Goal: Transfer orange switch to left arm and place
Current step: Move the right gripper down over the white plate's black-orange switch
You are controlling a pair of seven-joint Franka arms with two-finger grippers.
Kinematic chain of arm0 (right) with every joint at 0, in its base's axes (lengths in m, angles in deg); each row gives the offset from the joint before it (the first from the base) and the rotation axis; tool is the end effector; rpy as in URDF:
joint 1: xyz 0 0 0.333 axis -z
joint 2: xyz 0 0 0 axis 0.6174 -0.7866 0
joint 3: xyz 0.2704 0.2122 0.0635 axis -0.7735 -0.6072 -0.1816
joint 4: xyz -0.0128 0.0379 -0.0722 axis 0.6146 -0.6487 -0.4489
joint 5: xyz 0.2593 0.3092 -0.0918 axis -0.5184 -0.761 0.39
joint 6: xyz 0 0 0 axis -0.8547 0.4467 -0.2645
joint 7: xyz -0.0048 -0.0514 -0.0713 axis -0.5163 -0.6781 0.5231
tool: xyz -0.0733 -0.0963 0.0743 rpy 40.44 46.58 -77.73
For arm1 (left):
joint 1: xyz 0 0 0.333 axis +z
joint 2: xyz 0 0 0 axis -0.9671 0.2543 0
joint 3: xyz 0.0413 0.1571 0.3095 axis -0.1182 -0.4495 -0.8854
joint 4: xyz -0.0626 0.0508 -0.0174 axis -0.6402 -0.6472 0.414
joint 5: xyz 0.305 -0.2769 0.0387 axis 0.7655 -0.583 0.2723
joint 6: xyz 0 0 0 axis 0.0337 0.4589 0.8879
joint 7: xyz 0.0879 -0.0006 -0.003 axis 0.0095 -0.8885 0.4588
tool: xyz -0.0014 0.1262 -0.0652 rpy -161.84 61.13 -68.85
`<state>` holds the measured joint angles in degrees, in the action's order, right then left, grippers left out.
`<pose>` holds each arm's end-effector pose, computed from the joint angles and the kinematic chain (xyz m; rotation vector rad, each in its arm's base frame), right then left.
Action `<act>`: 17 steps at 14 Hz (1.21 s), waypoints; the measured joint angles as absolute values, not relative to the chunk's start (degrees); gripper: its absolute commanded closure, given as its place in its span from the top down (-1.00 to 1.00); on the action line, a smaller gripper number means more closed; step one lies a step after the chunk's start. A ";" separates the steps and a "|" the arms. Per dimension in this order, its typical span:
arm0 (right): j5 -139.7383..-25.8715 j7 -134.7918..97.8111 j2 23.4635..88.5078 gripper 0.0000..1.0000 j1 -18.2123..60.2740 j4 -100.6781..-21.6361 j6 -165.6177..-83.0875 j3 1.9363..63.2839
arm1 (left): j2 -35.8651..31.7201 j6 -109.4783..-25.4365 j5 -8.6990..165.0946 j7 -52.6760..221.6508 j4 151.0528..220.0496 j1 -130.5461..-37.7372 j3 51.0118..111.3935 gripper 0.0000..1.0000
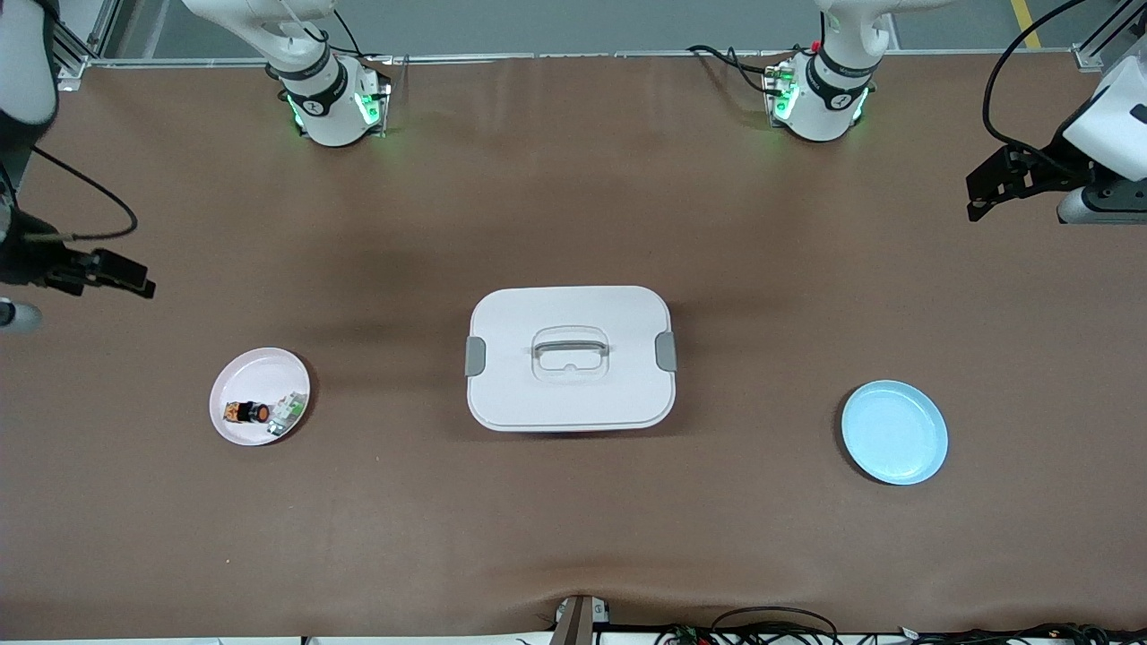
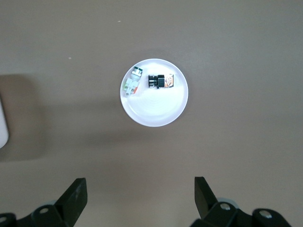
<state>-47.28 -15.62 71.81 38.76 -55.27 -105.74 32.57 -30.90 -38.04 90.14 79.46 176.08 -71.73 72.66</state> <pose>0.6179 -0.0592 0.5275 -3.1215 0.1109 0.1027 0.5502 -0.0547 0.6499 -3.0791 0.1231 -0.0216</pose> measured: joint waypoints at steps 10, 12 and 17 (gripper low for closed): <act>-47.33 -15.78 55.58 1.00 40.56 -56.21 -121.32 32.71 | -30.87 -37.41 90.14 79.58 176.09 -71.73 72.66 1.00; -47.74 -15.78 52.38 1.00 40.56 -56.56 -123.81 32.68 | -30.85 -37.33 90.14 79.58 176.10 -71.73 72.66 1.00; -48.57 -15.85 45.91 1.00 40.76 -58.35 -132.67 32.60 | -30.85 -37.25 90.14 79.58 176.11 -71.73 72.68 1.00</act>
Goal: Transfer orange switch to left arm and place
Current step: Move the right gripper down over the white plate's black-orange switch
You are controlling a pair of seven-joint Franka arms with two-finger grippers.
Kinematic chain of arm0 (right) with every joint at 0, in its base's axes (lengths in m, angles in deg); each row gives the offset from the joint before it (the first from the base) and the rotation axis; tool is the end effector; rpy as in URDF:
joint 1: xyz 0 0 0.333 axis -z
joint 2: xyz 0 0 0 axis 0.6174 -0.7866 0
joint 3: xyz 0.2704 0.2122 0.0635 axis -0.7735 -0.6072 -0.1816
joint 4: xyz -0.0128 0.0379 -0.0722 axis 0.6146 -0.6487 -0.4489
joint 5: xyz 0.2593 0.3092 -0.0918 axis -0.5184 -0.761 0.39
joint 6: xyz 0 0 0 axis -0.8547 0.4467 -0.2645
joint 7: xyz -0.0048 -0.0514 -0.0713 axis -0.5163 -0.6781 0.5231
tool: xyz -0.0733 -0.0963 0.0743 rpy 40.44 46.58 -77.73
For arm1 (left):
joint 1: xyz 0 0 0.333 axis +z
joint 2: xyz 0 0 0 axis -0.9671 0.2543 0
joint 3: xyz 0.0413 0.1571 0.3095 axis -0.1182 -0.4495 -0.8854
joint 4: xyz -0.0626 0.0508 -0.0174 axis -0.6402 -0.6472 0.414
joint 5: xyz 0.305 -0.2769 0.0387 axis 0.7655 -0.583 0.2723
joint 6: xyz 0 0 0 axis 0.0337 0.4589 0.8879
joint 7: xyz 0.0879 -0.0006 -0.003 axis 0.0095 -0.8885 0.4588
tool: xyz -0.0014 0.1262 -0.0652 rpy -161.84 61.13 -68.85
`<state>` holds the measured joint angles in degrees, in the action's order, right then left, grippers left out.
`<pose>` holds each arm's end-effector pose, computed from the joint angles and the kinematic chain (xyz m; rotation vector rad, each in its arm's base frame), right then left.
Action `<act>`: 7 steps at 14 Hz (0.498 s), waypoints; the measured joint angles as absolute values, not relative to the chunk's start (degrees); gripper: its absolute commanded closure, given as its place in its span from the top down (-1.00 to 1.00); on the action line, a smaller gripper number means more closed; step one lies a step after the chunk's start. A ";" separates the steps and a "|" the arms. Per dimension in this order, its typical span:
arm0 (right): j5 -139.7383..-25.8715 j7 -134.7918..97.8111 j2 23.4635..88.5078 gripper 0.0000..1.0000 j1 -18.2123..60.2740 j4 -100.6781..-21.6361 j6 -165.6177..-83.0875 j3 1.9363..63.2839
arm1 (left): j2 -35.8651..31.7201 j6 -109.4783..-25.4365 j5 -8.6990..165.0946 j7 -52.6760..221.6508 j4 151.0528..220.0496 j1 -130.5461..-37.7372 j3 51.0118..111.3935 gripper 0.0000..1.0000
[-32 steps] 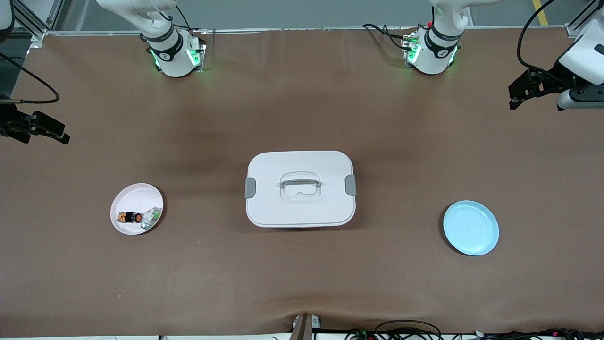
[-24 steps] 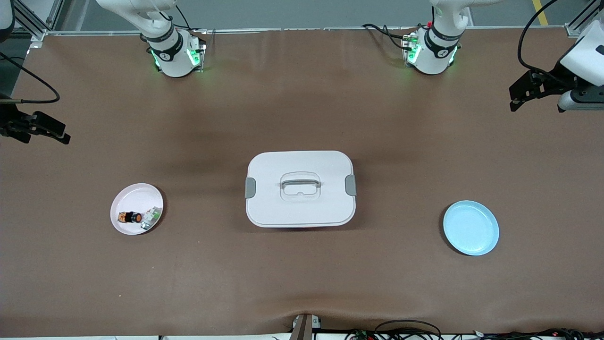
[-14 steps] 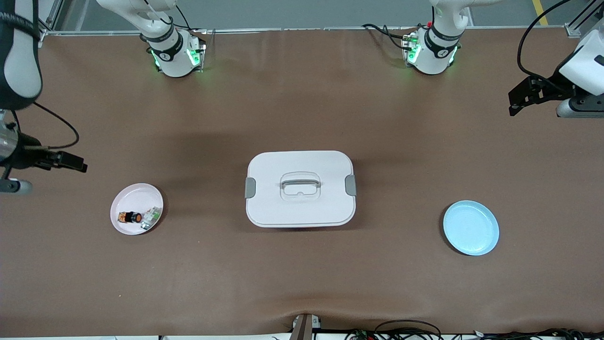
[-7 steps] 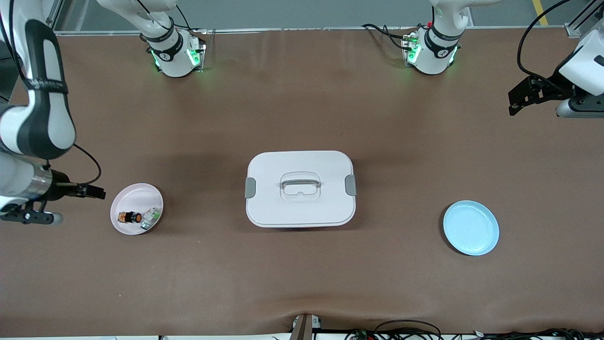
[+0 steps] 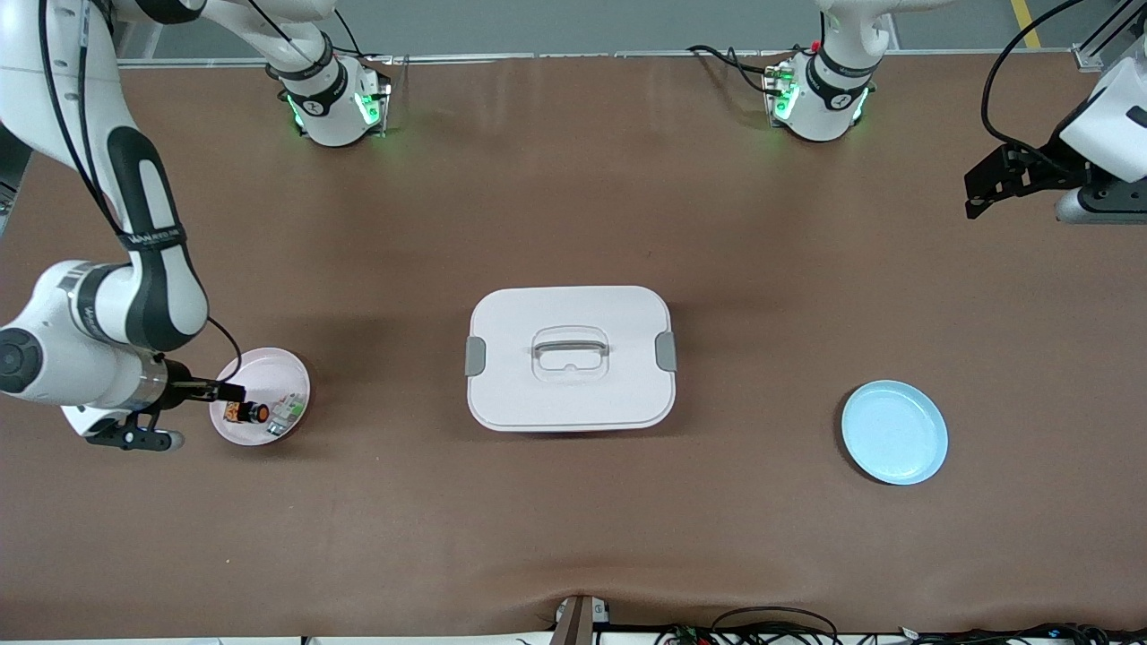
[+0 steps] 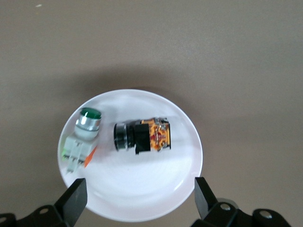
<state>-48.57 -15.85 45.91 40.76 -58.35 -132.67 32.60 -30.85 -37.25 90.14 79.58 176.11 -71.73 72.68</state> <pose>0.6949 -0.0893 0.2347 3.1263 -0.1786 -0.1584 0.5485 -0.0546 0.6480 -3.0784 0.1198 0.0016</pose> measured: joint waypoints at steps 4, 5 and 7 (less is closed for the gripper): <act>-48.72 -17.25 43.11 1.00 41.21 -58.41 -135.04 32.61 | -30.85 -37.18 90.14 79.58 176.12 -71.73 72.69 1.00; -48.79 -17.31 42.77 1.00 41.21 -58.41 -135.59 32.57 | -30.85 -37.15 90.14 79.58 176.13 -71.73 72.72 1.00; -49.63 -17.35 42.24 1.00 41.21 -58.41 -136.78 32.46 | -30.85 -37.06 90.14 79.58 176.13 -71.73 72.73 1.00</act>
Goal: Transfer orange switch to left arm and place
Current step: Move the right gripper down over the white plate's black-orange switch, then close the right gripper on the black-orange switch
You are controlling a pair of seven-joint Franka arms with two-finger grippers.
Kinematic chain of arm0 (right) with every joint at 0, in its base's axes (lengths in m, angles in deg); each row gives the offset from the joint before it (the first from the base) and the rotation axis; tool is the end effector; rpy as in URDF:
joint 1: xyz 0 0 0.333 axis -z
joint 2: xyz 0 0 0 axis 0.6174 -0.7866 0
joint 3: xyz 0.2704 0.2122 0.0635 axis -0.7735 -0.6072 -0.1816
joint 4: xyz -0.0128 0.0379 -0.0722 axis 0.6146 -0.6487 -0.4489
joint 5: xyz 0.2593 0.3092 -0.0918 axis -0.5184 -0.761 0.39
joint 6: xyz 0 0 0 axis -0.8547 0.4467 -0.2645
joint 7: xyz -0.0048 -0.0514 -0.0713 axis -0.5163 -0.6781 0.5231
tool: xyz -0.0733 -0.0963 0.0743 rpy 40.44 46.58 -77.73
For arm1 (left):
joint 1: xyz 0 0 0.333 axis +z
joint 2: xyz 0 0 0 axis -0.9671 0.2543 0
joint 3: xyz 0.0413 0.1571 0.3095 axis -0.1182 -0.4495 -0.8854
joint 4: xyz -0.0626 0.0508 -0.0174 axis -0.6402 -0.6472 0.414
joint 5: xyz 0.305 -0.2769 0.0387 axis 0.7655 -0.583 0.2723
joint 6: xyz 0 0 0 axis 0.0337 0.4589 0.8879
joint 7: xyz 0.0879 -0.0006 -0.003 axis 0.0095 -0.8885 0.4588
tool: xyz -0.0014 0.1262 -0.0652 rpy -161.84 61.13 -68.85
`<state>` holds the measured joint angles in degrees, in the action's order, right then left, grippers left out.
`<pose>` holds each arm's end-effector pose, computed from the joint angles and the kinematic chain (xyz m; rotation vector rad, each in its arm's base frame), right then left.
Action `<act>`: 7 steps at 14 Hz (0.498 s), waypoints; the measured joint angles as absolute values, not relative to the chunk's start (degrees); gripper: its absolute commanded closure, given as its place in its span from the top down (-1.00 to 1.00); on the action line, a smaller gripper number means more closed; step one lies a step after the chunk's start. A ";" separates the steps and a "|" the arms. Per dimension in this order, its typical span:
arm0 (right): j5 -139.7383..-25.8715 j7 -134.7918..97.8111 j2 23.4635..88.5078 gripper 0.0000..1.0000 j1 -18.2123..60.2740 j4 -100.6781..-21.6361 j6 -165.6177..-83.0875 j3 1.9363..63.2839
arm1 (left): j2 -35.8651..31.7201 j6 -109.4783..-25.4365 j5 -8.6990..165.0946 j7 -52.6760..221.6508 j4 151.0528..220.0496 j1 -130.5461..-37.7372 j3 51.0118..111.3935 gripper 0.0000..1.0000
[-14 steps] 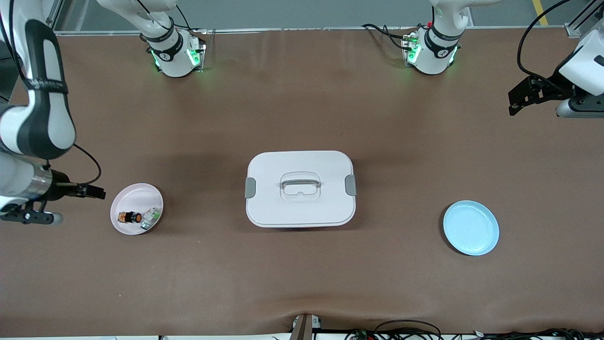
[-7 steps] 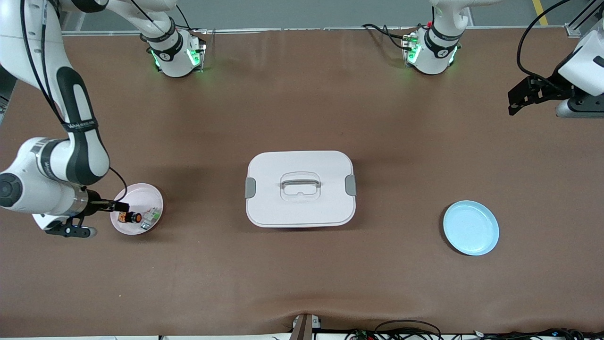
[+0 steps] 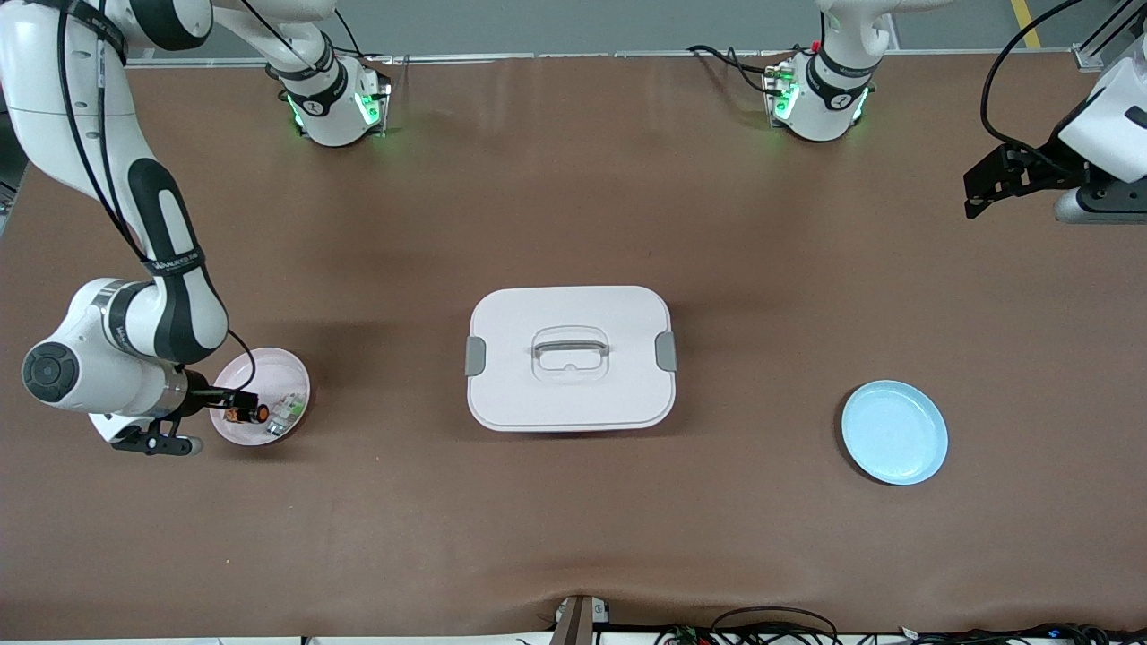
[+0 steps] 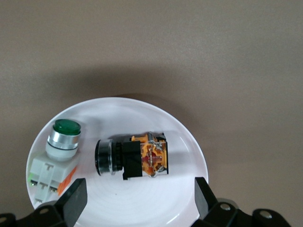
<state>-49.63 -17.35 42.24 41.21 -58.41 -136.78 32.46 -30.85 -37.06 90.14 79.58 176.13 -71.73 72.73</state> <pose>0.6973 -0.0933 0.1946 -3.1307 0.1643 0.1463 0.5479 -0.0550 0.6475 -3.0781 0.1210 0.0072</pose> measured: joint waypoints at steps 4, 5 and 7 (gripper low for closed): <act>-52.62 -17.72 40.88 1.00 41.20 -58.41 -139.09 32.40 | -30.85 -36.87 90.14 79.58 176.16 -71.73 72.81 1.00; -52.67 -17.72 40.55 1.00 41.20 -58.41 -139.71 32.40 | -30.85 -36.87 90.14 79.59 176.17 -71.73 72.81 1.00; -52.69 -18.27 39.78 1.00 41.21 -58.41 -141.00 32.40 | -30.85 -36.86 90.14 79.58 176.19 -71.73 72.81 1.00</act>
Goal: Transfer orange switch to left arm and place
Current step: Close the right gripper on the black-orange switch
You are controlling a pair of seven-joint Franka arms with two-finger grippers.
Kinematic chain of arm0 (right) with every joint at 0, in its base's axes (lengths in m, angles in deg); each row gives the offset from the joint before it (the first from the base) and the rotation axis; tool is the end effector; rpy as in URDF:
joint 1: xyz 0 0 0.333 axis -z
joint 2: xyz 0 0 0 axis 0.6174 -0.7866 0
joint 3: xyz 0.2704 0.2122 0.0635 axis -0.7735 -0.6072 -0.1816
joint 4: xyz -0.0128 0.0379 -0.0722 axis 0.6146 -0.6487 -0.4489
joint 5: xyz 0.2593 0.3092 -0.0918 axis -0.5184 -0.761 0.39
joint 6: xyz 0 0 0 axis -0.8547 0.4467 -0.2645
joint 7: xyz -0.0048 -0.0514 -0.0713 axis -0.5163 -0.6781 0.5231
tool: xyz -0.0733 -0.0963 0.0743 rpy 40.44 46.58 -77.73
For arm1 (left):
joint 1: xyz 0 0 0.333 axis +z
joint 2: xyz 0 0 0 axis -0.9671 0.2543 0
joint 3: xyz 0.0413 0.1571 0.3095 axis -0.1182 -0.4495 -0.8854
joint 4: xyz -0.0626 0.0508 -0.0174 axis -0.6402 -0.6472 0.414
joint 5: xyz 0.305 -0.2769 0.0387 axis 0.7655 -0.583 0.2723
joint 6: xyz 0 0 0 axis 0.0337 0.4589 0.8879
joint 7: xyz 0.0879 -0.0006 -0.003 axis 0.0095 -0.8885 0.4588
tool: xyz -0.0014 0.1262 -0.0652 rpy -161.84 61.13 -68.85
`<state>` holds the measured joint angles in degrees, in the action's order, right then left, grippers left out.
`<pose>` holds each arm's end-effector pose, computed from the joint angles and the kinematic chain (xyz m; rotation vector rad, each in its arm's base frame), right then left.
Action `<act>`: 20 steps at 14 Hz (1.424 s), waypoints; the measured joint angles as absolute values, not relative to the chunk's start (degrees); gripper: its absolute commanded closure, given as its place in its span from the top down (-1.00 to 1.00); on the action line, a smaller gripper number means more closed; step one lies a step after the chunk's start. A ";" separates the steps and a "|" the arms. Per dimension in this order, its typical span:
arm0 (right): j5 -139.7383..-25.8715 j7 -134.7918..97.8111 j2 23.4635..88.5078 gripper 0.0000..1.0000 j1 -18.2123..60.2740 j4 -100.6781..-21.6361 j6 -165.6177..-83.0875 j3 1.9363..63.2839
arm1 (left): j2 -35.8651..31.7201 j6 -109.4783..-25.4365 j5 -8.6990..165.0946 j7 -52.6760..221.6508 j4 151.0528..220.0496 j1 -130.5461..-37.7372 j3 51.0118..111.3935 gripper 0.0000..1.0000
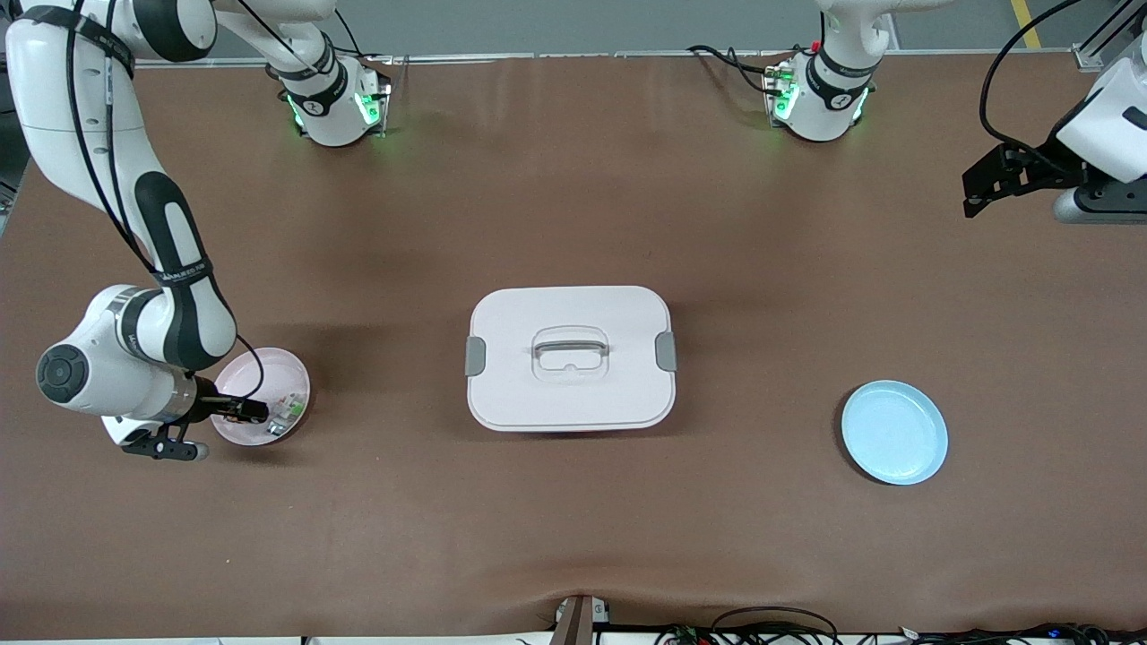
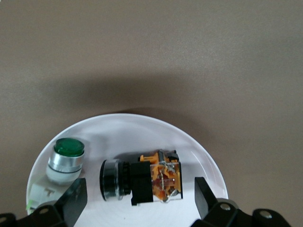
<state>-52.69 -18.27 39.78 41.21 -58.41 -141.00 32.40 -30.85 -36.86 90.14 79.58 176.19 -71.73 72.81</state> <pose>0.7021 -0.0917 0.1701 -3.1005 0.1933 0.0901 0.5473 -0.0558 0.6467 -3.0776 0.1230 0.0141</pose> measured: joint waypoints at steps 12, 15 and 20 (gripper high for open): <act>-53.42 -21.91 38.45 -0.04 41.23 -58.45 -143.06 32.42 | -30.36 -36.87 90.14 79.59 176.34 -72.00 73.00 1.00; -53.43 -22.02 38.45 -0.15 41.23 -58.45 -143.03 32.42 | -30.34 -36.87 90.14 79.59 176.52 -72.00 73.00 1.00; -53.42 -23.81 38.70 -0.15 41.23 -58.25 -140.34 32.42 | -30.34 -36.87 90.14 79.59 176.67 -72.00 73.05 1.00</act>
